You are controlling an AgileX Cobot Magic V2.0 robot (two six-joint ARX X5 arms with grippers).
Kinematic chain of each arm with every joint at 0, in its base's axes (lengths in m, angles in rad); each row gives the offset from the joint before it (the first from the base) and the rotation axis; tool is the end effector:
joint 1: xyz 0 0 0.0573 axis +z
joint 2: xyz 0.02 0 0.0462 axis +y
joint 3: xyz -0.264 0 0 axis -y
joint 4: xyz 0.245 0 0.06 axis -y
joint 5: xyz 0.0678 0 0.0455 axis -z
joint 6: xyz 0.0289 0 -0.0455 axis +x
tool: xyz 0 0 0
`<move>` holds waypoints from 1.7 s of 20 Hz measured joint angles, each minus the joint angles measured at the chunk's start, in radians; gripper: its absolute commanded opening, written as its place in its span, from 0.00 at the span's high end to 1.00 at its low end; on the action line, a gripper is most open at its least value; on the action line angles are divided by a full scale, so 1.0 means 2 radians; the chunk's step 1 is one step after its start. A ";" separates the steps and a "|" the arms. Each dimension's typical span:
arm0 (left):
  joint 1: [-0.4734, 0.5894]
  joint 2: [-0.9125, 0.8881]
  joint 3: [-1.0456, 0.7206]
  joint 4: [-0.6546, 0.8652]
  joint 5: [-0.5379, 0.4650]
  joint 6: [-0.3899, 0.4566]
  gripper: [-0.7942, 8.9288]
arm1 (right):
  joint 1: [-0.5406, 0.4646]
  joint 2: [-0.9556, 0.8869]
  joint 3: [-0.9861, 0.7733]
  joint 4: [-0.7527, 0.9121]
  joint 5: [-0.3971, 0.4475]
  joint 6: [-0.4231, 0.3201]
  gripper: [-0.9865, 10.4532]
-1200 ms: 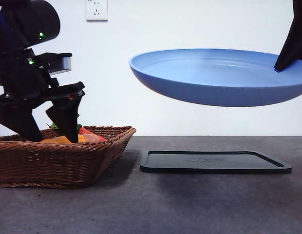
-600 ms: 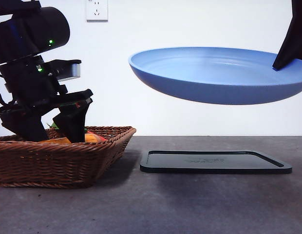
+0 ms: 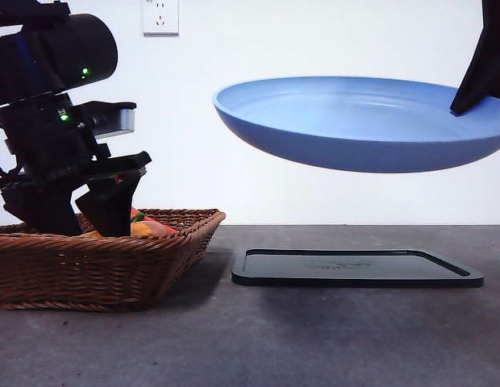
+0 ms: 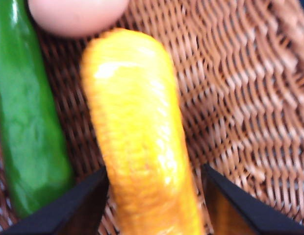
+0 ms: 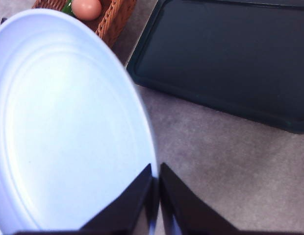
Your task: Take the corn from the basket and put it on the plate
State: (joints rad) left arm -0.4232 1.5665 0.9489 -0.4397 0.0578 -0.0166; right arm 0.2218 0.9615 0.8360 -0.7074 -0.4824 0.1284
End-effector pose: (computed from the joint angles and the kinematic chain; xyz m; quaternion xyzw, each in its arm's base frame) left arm 0.2736 -0.1251 0.1904 0.0847 0.4977 -0.2015 0.8394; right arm 0.1749 0.0532 0.2797 0.1075 0.4205 0.2890 0.8533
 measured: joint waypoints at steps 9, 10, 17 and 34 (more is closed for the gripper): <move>0.000 0.006 0.000 -0.010 0.000 -0.009 0.72 | 0.000 0.000 0.000 0.000 0.000 0.000 0.91; 0.000 0.006 0.001 -0.010 0.000 -0.010 0.72 | 0.000 0.000 0.000 0.000 0.000 0.000 0.91; 0.000 -0.018 0.056 -0.015 0.033 -0.016 0.74 | 0.000 0.018 0.000 0.005 0.033 0.008 0.91; -0.137 0.007 0.101 -0.007 0.166 -0.006 0.73 | 0.000 0.200 0.027 0.125 -0.048 0.082 0.91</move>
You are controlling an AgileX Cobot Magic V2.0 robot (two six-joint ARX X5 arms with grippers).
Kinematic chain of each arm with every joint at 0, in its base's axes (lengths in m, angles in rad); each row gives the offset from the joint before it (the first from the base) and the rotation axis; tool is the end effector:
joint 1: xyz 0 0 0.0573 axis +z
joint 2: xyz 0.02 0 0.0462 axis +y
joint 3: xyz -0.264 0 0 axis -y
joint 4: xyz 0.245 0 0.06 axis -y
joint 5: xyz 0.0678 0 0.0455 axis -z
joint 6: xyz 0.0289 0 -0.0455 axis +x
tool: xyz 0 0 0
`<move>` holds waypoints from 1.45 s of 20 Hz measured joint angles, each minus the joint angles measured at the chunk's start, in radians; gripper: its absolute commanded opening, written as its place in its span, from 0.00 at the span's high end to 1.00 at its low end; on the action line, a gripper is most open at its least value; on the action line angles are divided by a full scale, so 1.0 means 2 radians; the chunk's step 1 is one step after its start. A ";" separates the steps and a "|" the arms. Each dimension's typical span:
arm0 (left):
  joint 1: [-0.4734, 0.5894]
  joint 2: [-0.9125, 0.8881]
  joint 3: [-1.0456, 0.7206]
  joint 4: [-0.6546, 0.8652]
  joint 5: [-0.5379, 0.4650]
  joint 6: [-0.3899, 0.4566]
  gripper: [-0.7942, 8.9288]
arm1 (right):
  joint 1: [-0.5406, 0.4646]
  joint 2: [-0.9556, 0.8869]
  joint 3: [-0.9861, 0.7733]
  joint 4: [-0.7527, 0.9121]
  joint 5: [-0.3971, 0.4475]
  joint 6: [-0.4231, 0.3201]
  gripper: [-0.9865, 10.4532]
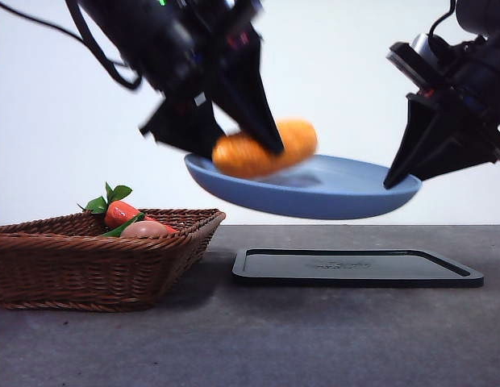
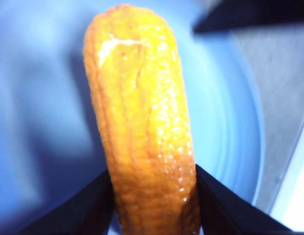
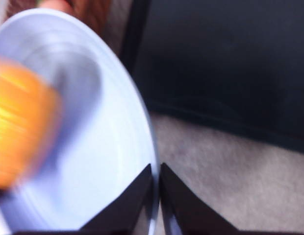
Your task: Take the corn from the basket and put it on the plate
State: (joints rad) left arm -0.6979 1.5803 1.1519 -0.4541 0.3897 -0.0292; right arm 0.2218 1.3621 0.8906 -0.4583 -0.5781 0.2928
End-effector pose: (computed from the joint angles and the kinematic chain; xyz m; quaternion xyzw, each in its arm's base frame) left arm 0.2461 -0.2207 0.2473 0.0542 0.4288 -0.4616 0.7747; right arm 0.2559 0.0739 0.2302 0.1987 0.4873 0.2800 0.8029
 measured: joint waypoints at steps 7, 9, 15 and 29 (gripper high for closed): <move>-0.007 0.019 0.000 0.005 0.001 0.010 0.58 | 0.000 0.000 0.001 -0.002 -0.004 0.000 0.91; -0.008 0.019 0.000 0.005 0.001 0.010 0.56 | 0.000 0.000 0.001 -0.002 -0.001 0.000 0.91; -0.008 0.015 0.005 -0.001 0.001 0.010 0.56 | 0.000 0.000 0.001 -0.002 -0.001 0.000 0.91; -0.005 -0.008 0.155 -0.086 0.000 0.019 0.56 | -0.056 0.050 0.004 0.044 0.008 0.000 0.91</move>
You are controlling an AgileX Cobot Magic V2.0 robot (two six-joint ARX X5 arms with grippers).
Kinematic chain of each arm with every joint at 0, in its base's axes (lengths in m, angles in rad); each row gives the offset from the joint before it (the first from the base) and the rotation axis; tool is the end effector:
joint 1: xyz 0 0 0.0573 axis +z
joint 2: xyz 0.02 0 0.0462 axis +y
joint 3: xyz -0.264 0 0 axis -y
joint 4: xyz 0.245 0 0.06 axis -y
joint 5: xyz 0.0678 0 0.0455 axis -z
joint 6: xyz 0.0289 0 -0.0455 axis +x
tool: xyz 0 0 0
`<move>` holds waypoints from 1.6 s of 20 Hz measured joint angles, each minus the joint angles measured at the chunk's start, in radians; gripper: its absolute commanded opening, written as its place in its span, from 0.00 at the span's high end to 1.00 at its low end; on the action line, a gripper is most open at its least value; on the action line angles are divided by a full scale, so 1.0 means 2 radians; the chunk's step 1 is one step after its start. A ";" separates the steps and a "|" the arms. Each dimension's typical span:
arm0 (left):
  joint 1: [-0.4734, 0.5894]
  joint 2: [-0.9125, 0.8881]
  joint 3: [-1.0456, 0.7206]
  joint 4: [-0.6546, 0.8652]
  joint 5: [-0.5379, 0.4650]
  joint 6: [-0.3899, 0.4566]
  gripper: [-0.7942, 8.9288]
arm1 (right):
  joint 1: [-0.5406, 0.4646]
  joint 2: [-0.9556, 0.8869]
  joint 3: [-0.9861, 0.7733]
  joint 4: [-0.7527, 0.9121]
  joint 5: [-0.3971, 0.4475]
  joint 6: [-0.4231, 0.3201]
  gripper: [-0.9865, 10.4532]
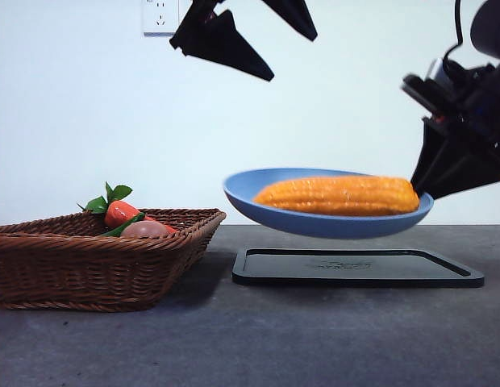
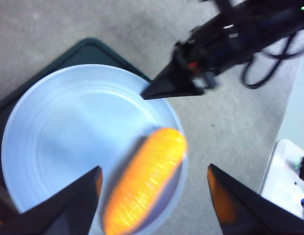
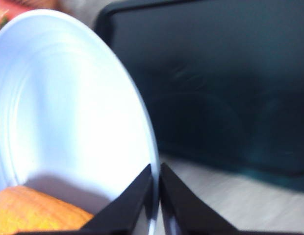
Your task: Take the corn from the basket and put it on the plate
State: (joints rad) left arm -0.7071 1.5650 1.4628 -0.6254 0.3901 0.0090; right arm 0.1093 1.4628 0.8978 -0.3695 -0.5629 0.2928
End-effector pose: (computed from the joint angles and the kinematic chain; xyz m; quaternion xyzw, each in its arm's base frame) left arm 0.2505 -0.2285 0.3393 0.0598 0.3492 -0.4889 0.7972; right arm 0.2820 0.0465 0.2113 0.2232 0.4772 0.2273 0.8191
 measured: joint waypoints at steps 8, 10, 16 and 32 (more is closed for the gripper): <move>0.000 0.000 0.003 -0.009 0.000 0.000 0.56 | -0.034 0.146 0.116 0.000 0.002 0.000 0.91; 0.000 0.000 0.003 -0.009 0.000 0.000 0.56 | -0.034 0.181 0.144 -0.008 0.001 0.000 0.91; 0.000 0.000 0.003 -0.010 0.000 0.000 0.56 | -0.034 0.221 0.163 -0.019 0.019 0.000 0.91; 0.000 0.000 0.003 -0.010 0.000 0.000 0.56 | -0.053 0.146 0.166 -0.080 0.033 -0.006 0.75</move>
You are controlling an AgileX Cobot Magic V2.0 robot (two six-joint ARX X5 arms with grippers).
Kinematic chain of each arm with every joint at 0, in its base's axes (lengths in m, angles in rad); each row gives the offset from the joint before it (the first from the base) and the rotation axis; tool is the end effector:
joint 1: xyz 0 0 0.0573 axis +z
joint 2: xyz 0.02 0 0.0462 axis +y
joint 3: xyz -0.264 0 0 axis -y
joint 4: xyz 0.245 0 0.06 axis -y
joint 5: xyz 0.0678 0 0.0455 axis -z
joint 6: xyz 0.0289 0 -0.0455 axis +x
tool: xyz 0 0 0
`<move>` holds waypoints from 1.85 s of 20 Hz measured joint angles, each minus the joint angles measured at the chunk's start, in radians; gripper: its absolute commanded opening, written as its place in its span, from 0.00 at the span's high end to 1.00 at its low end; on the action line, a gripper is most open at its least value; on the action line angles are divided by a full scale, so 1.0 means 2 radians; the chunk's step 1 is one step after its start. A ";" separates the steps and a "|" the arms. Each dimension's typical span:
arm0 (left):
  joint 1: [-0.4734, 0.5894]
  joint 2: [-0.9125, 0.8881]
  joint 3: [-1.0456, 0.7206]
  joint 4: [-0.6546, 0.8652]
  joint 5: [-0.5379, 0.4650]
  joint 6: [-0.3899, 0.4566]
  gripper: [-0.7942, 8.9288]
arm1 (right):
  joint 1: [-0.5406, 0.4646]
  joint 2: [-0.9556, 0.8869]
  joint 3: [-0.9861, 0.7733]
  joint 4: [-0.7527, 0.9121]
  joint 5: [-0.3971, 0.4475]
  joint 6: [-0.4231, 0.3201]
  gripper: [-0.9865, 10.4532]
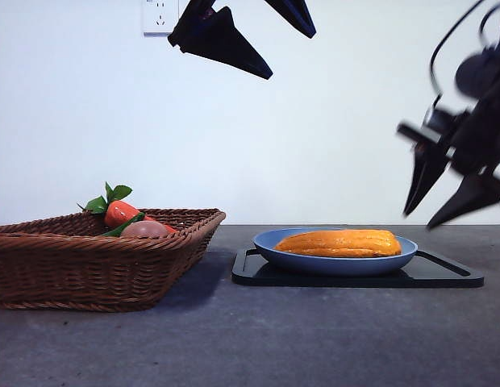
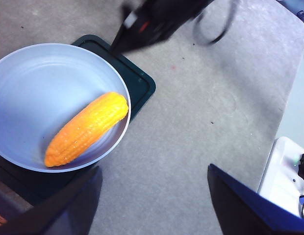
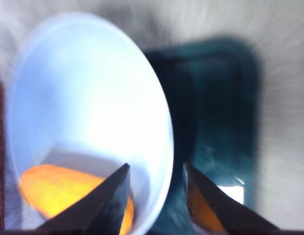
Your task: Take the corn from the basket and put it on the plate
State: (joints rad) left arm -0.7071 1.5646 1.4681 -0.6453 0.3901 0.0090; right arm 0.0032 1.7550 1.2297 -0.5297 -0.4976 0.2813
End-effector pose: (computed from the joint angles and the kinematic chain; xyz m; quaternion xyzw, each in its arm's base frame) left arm 0.2496 -0.2277 0.3397 0.0608 0.3557 -0.4876 0.7950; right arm 0.3563 0.0149 0.2110 0.2393 0.5133 0.1436 0.8116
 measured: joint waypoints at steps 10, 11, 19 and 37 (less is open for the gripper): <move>0.001 0.000 0.000 -0.006 0.000 0.000 0.62 | 0.047 -0.246 0.001 -0.227 0.014 -0.116 0.75; 0.002 0.000 0.000 -0.009 0.000 0.000 0.64 | 0.058 -0.264 0.001 -0.252 0.013 -0.127 0.75; 0.006 0.000 0.000 -0.052 0.000 0.000 0.91 | 0.118 -0.299 0.001 -0.302 0.014 -0.166 0.91; 0.028 -0.001 0.000 0.002 -0.064 0.068 0.91 | 0.132 -0.299 0.001 -0.191 0.014 -0.179 0.91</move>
State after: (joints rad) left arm -0.6502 1.5635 1.4689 -0.6411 0.2630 0.1452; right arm 0.2680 1.1564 1.2308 -0.9108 -0.4690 -0.0761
